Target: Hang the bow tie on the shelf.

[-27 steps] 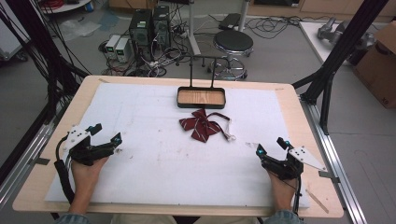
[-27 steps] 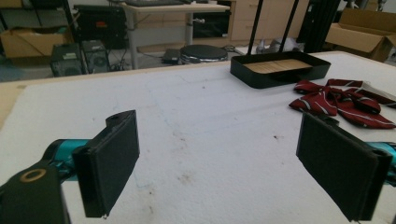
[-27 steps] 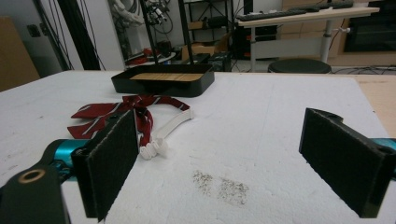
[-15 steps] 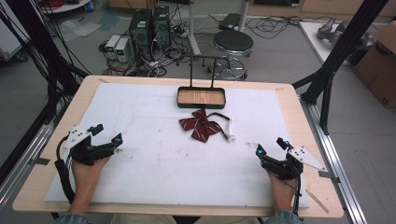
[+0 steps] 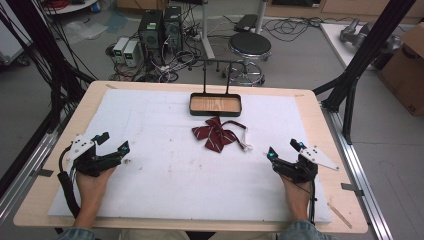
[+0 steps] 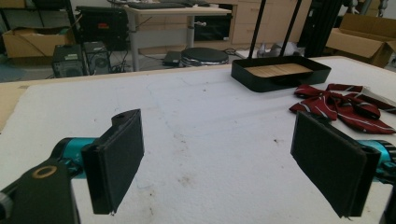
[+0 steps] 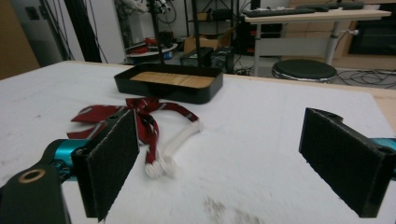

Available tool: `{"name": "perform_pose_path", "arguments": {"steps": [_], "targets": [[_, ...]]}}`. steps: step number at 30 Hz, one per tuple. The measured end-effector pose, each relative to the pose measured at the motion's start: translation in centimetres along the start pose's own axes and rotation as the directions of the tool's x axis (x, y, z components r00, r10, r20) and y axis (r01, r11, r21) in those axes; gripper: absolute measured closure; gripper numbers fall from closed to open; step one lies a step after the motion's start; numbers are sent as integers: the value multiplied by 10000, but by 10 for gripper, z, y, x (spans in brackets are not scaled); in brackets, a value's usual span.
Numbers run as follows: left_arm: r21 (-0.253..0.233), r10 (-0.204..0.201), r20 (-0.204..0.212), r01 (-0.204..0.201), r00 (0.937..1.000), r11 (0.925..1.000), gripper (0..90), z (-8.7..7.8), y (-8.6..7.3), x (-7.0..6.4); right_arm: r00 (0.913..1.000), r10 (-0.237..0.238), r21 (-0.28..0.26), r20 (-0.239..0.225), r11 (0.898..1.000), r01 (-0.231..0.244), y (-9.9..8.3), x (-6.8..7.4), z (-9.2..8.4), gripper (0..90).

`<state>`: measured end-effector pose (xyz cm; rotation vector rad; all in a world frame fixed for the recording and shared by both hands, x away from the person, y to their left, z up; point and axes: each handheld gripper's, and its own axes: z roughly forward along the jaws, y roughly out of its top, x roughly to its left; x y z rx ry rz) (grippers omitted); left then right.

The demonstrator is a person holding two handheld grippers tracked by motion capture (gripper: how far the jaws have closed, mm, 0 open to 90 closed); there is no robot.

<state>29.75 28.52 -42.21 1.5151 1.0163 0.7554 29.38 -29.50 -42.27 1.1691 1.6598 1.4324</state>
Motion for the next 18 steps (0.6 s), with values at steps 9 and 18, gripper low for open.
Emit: {"name": "perform_pose_path", "arguments": {"steps": [9,18], "targets": [[-56,33,36,-33,10000,10000,176,0,0,-1,9966,-377,508,-731,9978,415,30,25,60,143],[-89,-12,111,13,9999,10000,177,1,0,-1,9929,-67,1458,-1187,9890,241,37,47,118,159]]}}
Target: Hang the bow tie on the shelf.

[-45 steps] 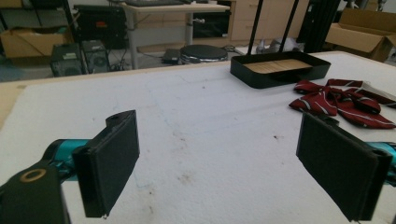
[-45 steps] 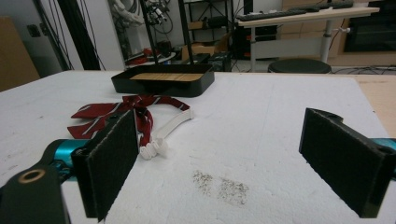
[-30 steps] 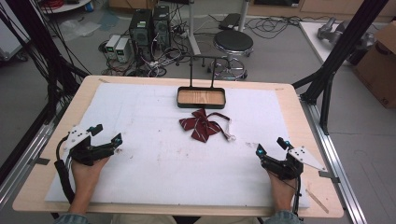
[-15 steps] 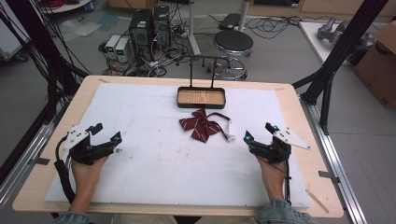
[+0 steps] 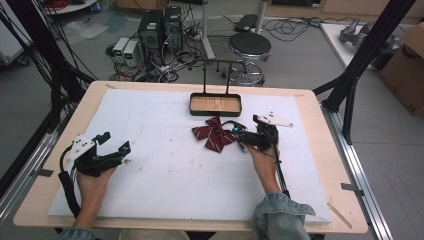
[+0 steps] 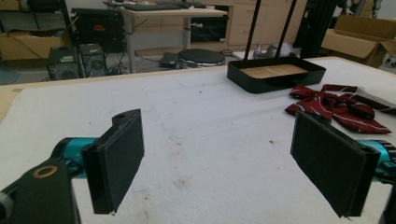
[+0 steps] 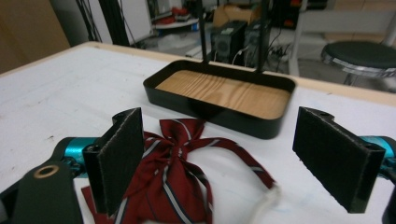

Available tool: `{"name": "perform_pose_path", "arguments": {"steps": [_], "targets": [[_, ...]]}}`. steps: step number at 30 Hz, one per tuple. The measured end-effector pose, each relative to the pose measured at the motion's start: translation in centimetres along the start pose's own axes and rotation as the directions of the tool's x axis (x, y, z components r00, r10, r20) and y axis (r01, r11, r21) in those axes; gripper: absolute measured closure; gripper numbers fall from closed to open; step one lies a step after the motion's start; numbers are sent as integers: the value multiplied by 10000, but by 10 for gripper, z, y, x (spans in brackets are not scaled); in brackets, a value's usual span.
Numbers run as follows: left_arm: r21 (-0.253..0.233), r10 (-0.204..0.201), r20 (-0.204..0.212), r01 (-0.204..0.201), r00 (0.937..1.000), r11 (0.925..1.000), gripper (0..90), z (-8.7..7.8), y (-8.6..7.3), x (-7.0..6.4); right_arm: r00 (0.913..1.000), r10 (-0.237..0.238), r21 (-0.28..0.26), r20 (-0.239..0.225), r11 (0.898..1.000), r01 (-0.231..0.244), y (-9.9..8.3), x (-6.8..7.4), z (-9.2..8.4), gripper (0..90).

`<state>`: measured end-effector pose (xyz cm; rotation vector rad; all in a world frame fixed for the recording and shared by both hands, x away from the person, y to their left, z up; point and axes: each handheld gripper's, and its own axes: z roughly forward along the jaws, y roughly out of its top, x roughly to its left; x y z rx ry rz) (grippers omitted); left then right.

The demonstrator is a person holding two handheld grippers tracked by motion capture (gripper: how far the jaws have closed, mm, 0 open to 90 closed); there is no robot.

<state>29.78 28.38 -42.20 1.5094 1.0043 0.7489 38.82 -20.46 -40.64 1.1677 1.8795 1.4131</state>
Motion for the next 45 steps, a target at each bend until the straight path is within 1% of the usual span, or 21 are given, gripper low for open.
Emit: {"name": "perform_pose_path", "arguments": {"steps": [1,2,4,7,9,10,11,15,17,20,21,23,25,28,31,34,35,37,39,41,45], "targets": [[-5,-11,23,11,10000,10000,178,0,0,0,9999,100,399,-86,9992,-96,2,5,15,165],[5,-10,28,10,10000,10000,178,0,0,0,9999,100,399,-86,9992,-96,2,5,15,165],[9,17,29,-17,10000,10000,179,-1,0,1,9999,-17,498,-145,9988,24,3,10,26,182],[5,2,28,-2,10000,10000,179,-1,0,1,9996,-131,1001,-231,9949,153,1,19,46,190],[-14,2,39,-2,10000,10000,179,-1,0,1,9993,-253,1207,-282,9923,285,-1,23,55,231],[-8,17,56,-17,10000,10000,179,-1,0,1,9991,-263,1584,-344,9869,314,-4,25,64,231],[4,15,94,-15,10000,10000,179,-1,0,1,9991,-263,1584,-344,9869,314,-4,25,64,231],[32,51,122,-51,9999,10000,180,0,0,1,9990,-396,2237,-215,9737,434,-8,29,77,266],[-10,75,151,-75,9999,10000,181,0,0,0,9984,-569,2491,-61,9668,566,-9,31,83,304],[-25,64,163,-63,9998,10000,181,0,0,0,9980,-634,2862,70,9564,588,-10,33,91,356],[-13,60,177,-59,9998,10000,181,0,0,1,9978,-643,2957,138,9536,574,-10,34,93,377],[-46,29,186,-29,9998,10000,182,0,0,1,9982,-549,3339,244,9416,436,-12,33,97,407],[-16,51,220,-51,9997,10000,181,-1,0,2,9986,-391,3537,364,9351,237,-14,32,98,430],[-13,70,177,-70,9998,10000,182,-1,0,3,9986,-325,3765,408,9263,147,-15,31,99,460],[-18,41,161,-41,9999,10000,182,-1,0,2,9977,-380,3800,567,9249,136,-14,31,98,532],[-10,56,185,-56,9998,10000,182,-1,0,2,9984,-271,3917,490,9201,58,-13,28,95,711],[-6,54,188,-54,9998,10000,182,-1,0,2,9985,-301,3958,453,9183,98,-12,28,95,732],[3,69,184,-69,9998,10000,183,-1,0,2,9969,-693,4060,380,9126,480,-10,29,93,741],[3,89,182,-89,9998,10000,183,-1,0,2,9951,-905,3979,403,9150,671,-8,30,92,744],[4,87,156,-87,9998,10000,183,-2,-1,2,9926,-1131,3705,453,9246,884,-4,32,88,746],[-16,44,151,-44,9999,10000,183,-2,-1,3,9789,-1953,3128,596,9350,1675,6,38,80,748]]}}
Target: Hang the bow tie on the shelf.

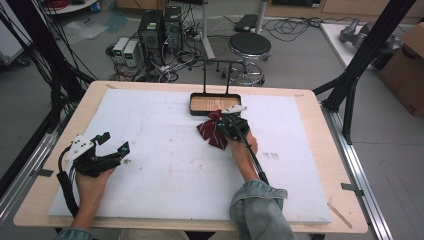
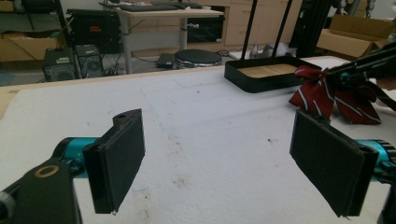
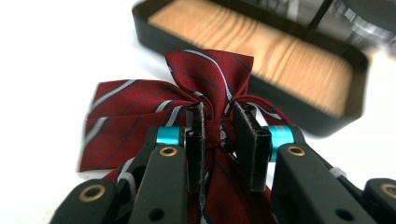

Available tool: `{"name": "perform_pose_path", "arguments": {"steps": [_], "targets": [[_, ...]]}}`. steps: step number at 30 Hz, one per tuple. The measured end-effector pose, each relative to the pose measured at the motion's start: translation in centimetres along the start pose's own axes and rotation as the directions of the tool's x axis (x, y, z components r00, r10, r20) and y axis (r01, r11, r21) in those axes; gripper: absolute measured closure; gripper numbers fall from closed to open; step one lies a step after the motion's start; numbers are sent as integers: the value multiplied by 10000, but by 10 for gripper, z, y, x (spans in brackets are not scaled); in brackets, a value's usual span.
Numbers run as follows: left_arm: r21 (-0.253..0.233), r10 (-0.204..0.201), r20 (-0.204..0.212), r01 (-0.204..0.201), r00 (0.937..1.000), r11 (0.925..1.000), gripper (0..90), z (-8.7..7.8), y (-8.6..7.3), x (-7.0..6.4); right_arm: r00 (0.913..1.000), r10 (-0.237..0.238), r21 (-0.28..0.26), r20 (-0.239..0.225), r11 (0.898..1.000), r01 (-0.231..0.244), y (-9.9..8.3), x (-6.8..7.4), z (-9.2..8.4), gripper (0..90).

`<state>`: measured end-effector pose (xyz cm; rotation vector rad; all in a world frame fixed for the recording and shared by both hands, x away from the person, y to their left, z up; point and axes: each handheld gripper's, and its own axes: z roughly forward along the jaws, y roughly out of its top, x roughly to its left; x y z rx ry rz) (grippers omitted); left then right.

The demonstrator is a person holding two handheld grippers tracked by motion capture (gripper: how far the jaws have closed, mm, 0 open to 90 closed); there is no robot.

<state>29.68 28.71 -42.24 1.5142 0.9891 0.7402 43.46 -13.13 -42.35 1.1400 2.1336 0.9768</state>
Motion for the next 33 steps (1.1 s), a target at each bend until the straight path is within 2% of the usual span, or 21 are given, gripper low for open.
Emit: {"name": "perform_pose_path", "arguments": {"steps": [2,6,13,14,18,19,21,23,27,29,33], "targets": [[-6,-1,12,1,10000,10000,183,0,0,0,9997,-171,-364,183,9992,177,3,0,-6,748],[14,37,15,-37,10000,10000,183,1,0,0,9994,-128,-904,319,9958,156,9,-5,-19,747],[38,61,63,-61,10000,10000,184,2,0,-1,9995,153,-1561,288,9877,-106,20,-23,-38,748],[26,65,72,-65,10000,10000,184,3,0,-1,9994,234,-1552,253,9877,-192,21,-24,-39,748],[63,91,67,-92,9999,9999,184,3,0,-2,9996,77,-1687,253,9857,-34,29,-31,-46,748],[64,88,74,-89,9999,9999,184,3,0,-2,9996,-45,-1809,296,9835,98,32,-33,-48,748],[74,95,73,-96,9999,9999,184,3,0,-2,9996,-14,-2119,276,9773,72,35,-36,-53,747],[88,97,95,-98,9999,9999,184,3,0,-2,9997,19,-2048,248,9788,32,39,-40,-55,747],[76,129,111,-130,9999,9999,184,3,0,-2,9996,-50,-2445,294,9696,120,50,-49,-64,747],[75,118,85,-119,9999,9999,184,4,0,-2,9995,-104,-2495,291,9682,174,56,-51,-66,748],[87,127,121,-128,9998,9999,185,4,0,-2,9997,-171,-2761,144,9609,204,72,-56,-72,748]]}}
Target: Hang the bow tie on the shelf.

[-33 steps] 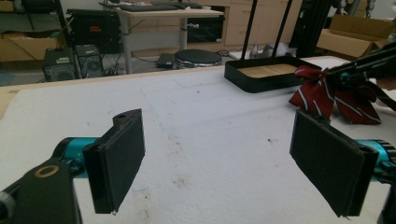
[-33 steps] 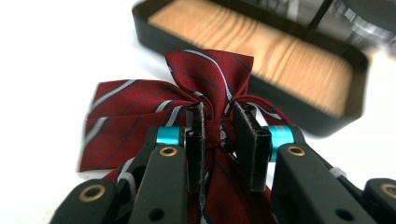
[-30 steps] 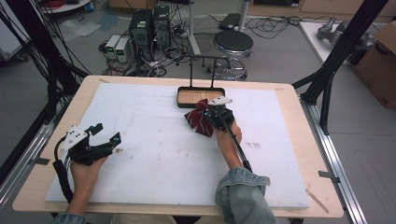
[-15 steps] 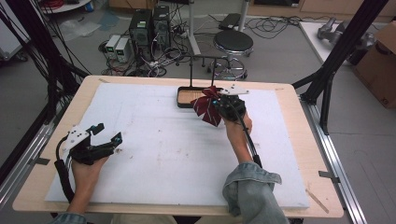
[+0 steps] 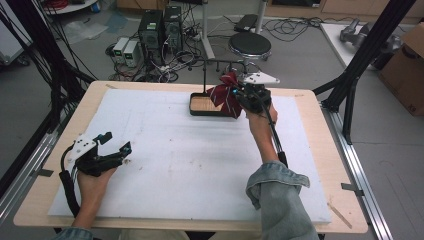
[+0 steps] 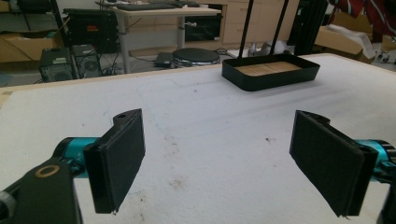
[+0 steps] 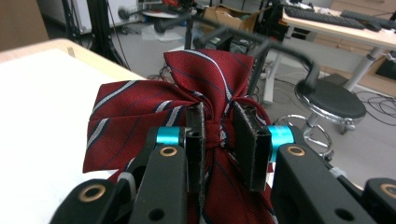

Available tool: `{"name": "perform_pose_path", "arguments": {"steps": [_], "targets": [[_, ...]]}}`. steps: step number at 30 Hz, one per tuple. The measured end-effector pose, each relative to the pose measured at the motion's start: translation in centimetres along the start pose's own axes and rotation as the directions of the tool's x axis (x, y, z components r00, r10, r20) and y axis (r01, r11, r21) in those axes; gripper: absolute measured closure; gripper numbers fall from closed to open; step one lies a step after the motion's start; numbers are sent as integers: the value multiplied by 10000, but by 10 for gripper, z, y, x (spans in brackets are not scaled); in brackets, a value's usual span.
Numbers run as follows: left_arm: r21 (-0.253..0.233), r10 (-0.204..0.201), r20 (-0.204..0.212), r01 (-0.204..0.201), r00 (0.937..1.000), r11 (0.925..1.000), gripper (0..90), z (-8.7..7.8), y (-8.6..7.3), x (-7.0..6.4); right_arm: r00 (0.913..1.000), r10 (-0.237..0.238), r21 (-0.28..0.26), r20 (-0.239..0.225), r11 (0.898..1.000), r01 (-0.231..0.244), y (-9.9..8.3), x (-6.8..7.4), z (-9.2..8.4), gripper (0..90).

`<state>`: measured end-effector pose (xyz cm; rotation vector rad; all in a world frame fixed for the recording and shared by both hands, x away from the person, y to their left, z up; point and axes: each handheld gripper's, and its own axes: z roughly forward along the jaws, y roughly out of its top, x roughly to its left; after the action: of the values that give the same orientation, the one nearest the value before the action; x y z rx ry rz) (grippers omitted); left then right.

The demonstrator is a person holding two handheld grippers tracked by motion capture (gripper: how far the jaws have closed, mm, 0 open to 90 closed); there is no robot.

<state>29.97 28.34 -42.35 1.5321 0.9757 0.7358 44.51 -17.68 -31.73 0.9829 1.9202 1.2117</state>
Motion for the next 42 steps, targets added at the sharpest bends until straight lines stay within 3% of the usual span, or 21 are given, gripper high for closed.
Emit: {"name": "perform_pose_path", "arguments": {"steps": [9,13,19,27,30,38,42], "targets": [[25,3,24,-3,10000,10000,185,1,0,0,9998,62,-459,-195,9989,-71,27,-9,5,747],[43,14,46,-14,10000,10000,185,1,0,0,9998,87,-378,-201,9992,-95,34,-12,10,747],[60,22,62,-22,10000,10000,185,1,-1,0,9997,186,-686,-175,9975,-197,36,-17,17,747],[96,25,98,-26,9999,10000,185,2,-1,0,9970,768,-742,-11,9943,-766,37,-39,27,747],[103,26,119,-28,9999,9999,185,2,-1,0,9959,873,-975,246,9916,-845,39,-48,27,747],[109,33,134,-34,9999,9999,185,2,-1,0,9882,1272,-479,859,9912,-1234,29,-70,25,745],[101,15,134,-17,9999,9999,186,2,-1,0,9898,1011,-83,1001,9949,-1008,22,-72,27,745]]}}
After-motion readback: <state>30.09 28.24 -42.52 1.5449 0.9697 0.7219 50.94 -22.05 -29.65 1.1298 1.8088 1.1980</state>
